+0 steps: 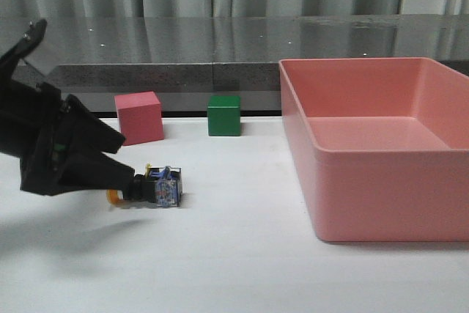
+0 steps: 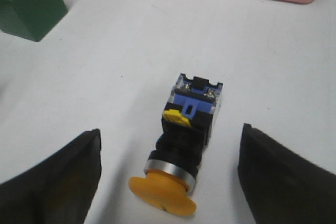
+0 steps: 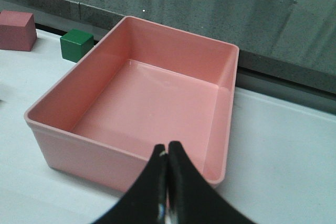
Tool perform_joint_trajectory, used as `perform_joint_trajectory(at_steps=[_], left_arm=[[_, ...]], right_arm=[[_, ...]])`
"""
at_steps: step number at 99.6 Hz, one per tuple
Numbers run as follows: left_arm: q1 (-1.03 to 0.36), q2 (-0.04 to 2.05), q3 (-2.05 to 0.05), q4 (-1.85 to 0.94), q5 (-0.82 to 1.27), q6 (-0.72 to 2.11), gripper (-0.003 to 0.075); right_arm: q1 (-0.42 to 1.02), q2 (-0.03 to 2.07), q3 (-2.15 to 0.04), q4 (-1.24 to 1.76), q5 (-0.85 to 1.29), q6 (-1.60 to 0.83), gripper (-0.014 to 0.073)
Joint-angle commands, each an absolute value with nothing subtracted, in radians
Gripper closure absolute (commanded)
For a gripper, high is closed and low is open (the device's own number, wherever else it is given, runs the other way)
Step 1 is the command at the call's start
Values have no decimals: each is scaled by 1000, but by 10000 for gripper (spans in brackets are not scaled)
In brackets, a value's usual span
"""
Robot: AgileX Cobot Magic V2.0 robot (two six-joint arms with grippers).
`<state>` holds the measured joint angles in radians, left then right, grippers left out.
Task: Place and stand button with both arms
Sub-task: 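Lower the left gripper and grasp the lying button's body, then lift the button with the left gripper and rotate it cap-up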
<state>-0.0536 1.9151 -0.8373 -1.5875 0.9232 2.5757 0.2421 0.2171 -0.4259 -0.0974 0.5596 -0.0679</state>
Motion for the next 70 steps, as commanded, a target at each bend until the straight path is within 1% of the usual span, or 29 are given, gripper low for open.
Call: perform_joint_trajectory(at_steps=[1,15,27,34,41,45,46,48,53,57,58,70], left_arm=[[-55,1933,-860,-1677,1010,2644,207],[-55,1996,-860,-1693,1028,2713,207],[-55,2031,-860,-1691,1028,2715,209],[-55,2043,-860,-1691,1028,2715,246],[-55,2046,-860,-1687,1028,2715,353],[-55,2046,-860,-1682,1036,2715,444],[-55,2046,-860,-1682,1038,2715,477],[-55,2046,-860,-1682,1044,2715,512],[-55,2046,-860,-1680,1063,2715,649],[-55,2044,-860,-1677,1076,2714,727],[-55,2043,-860,-1674,1075,2714,738],[-55,1997,-860,-1659,1074,2639,739]], right_arm=[[234,225,-452,-112,479,-70,655],[234,225,-452,-115,481,-70,655],[234,225,-452,-115,485,-70,655],[234,225,-452,-115,486,-70,655],[234,225,-452,-115,486,-70,655],[234,225,-452,-115,486,-70,655],[234,225,-452,-115,486,-70,655],[234,225,-452,-115,486,-70,655],[234,225,-452,-115,486,-70,655],[234,225,-452,-115,486,-70,655],[234,225,-452,-115,486,-70,655],[234,225,-452,-115,486,-70,655]])
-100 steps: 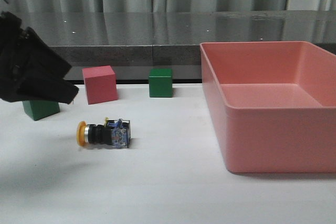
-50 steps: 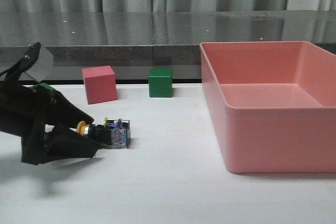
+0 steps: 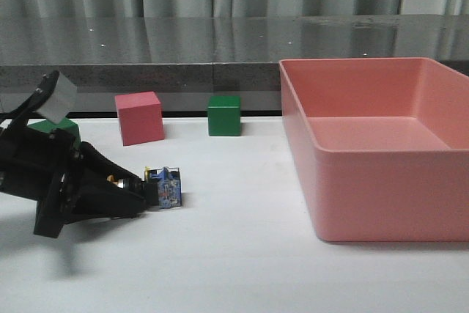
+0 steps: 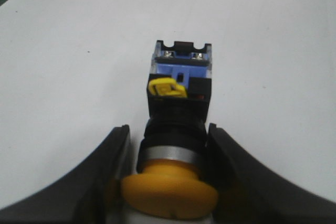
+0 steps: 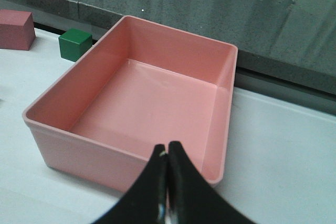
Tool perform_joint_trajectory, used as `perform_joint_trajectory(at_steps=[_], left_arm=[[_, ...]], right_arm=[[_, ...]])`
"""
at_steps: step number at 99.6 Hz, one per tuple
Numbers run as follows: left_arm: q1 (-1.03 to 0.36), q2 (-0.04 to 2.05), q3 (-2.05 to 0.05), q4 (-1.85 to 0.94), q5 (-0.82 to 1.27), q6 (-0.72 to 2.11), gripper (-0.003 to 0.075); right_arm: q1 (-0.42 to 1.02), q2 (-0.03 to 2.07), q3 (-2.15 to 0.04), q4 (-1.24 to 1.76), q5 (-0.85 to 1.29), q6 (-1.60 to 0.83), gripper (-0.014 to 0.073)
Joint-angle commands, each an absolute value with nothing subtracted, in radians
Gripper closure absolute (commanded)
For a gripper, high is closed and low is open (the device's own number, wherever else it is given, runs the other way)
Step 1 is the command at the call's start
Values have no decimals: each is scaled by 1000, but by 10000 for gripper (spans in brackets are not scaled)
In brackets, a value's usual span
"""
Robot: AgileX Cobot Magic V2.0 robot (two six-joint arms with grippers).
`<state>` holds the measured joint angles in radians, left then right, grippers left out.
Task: Place and stand button with both arms
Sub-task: 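Lift the button with the left gripper and rotate it cap-up, then lower the button upright onto the table and open the left gripper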
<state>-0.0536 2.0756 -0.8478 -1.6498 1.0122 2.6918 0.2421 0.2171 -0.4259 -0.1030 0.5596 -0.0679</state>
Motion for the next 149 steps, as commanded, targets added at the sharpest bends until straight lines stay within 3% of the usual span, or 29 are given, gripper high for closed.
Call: perform_joint_trajectory(at_steps=[1,14,27,40,66,84,124,149], left_arm=[[-55,1992,-860,-1658,1072,2632,739],[-56,1851,-860,-1579,978,2516,739],[-61,1647,-880,-1491,732,2313,739],[-61,1507,-967,-1237,612,2046,738],[-150,1511,-1245,-417,945,1343,739],[-294,1557,-1359,8,1011,1032,739],[-561,1773,-1475,437,1159,846,739],[-651,1885,-1538,487,1169,846,739]], right_arm=[[234,225,-452,-115,486,-70,655],[234,225,-452,-115,486,-70,655],[234,225,-452,-115,486,-70,655],[234,225,-452,-115,486,-70,655],[234,225,-452,-115,486,-70,655],[234,225,-452,-115,486,-70,655],[234,225,-452,-115,486,-70,655],[234,225,-452,-115,486,-70,655]])
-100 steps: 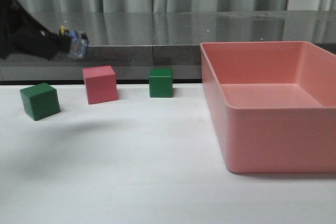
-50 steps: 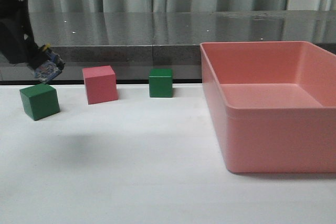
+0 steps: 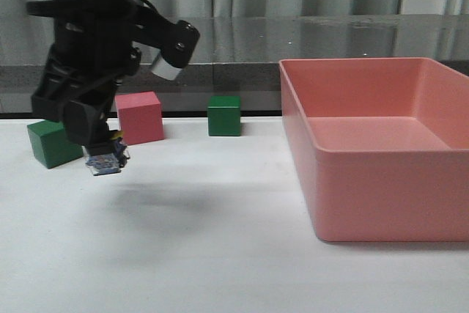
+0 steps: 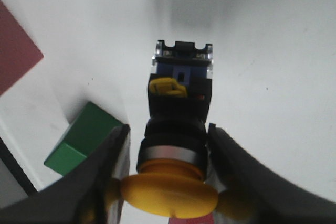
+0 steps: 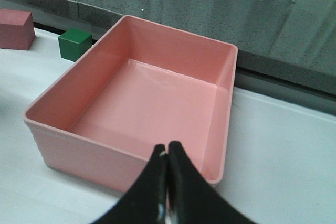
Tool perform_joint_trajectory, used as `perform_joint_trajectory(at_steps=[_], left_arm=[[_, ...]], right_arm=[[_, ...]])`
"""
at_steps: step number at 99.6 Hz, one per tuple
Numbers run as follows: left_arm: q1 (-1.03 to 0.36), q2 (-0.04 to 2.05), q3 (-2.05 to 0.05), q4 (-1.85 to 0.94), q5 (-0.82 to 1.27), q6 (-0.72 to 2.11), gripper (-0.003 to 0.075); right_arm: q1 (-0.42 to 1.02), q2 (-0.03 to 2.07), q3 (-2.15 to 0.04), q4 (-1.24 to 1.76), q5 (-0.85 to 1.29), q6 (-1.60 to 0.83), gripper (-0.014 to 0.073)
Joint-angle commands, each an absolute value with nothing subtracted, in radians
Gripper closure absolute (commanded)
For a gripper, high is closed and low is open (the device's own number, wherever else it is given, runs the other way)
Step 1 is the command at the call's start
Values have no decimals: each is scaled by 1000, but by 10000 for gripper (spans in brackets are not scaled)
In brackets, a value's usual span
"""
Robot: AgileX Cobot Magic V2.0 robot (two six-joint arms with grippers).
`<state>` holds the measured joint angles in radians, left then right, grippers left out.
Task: Place and stand button with both arms
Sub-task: 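Lower the button upright onto the table and open the left gripper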
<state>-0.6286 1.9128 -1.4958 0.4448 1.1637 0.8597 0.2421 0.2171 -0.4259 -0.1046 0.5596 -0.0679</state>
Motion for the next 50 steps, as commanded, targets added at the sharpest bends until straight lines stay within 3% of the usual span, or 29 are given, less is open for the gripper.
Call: perform_joint_trajectory(at_steps=[1,50], left_arm=[[-654,1885,-1540,489,1166,846,739],[-660,1943,-1540,489,1133,848,739]], right_arm=[[234,225,-452,-115,486,-70,655],[234,225,-452,-115,486,-70,655]])
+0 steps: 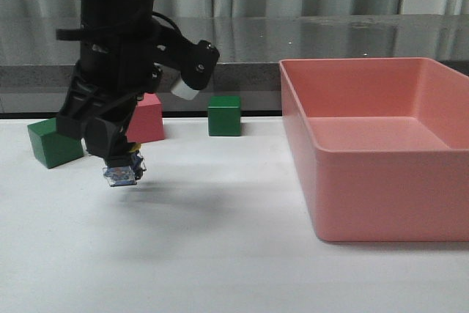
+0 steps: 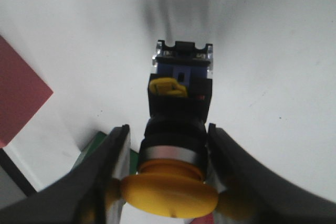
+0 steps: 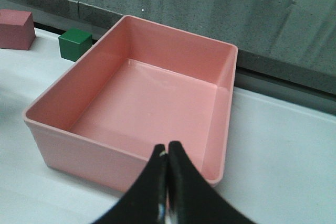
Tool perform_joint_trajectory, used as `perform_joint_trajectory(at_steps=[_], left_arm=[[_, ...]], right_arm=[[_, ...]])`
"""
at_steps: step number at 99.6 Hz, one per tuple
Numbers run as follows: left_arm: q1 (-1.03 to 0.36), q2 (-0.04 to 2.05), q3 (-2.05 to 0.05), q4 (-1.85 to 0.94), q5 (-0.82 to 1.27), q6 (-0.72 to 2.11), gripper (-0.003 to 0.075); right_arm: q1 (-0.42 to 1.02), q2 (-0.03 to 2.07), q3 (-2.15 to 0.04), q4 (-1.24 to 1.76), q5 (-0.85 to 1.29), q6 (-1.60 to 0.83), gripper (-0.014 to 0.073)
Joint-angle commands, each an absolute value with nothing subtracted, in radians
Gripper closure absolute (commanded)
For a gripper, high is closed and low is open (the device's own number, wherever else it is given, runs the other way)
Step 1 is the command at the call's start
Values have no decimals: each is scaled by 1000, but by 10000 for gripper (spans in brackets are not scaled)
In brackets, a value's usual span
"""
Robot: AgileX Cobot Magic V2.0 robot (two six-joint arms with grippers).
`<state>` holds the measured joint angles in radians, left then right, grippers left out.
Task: Place and stand button with both arms
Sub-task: 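Lower the button upright onto the table and open the left gripper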
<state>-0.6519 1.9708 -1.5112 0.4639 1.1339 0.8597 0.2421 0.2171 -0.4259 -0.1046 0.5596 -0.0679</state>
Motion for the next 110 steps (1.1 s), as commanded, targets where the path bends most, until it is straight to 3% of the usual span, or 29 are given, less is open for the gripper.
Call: perform_joint_trajectory(at_steps=[1,29,38,55,63,92,99,110], left_arm=[[-660,1946,-1540,489,1133,848,739],[-660,1972,-1544,493,1141,848,713],[-660,1972,-1556,491,1150,848,604],[-660,1972,-1583,489,1166,848,257],[-660,1970,-1604,487,1205,848,176],[-653,1912,-1634,467,1276,846,188],[-640,1871,-1634,470,1276,830,239],[-603,1791,-1634,468,1276,724,394]], right_arm=[[234,225,-452,-115,486,-70,655],[234,225,-452,-115,486,-70,655],[234,225,-452,-115,486,-70,655],[234,225,-452,-115,486,-70,655],[234,225,-452,-115,486,-70,655],[234,225,-452,-115,486,-70,655],[234,225,-452,-115,486,-70,655],[234,225,-452,-115,486,-70,655]])
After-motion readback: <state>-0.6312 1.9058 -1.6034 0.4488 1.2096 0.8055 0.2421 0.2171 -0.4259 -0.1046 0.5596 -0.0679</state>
